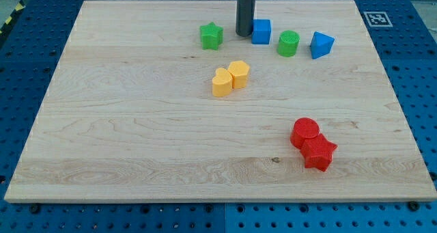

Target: Slide the blue cube towards the top right

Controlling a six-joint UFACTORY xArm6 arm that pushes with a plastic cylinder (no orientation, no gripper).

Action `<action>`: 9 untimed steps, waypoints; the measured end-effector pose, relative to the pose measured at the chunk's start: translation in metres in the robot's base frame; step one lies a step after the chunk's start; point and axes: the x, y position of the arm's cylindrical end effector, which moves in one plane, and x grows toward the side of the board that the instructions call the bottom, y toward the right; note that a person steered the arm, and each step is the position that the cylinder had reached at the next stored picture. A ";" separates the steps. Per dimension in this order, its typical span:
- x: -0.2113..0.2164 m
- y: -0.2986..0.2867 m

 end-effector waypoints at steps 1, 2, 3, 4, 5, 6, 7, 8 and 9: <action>-0.001 -0.004; 0.016 -0.021; 0.018 -0.021; 0.018 -0.004; 0.018 0.007; 0.018 0.009; 0.018 0.012; 0.018 0.025; 0.016 0.040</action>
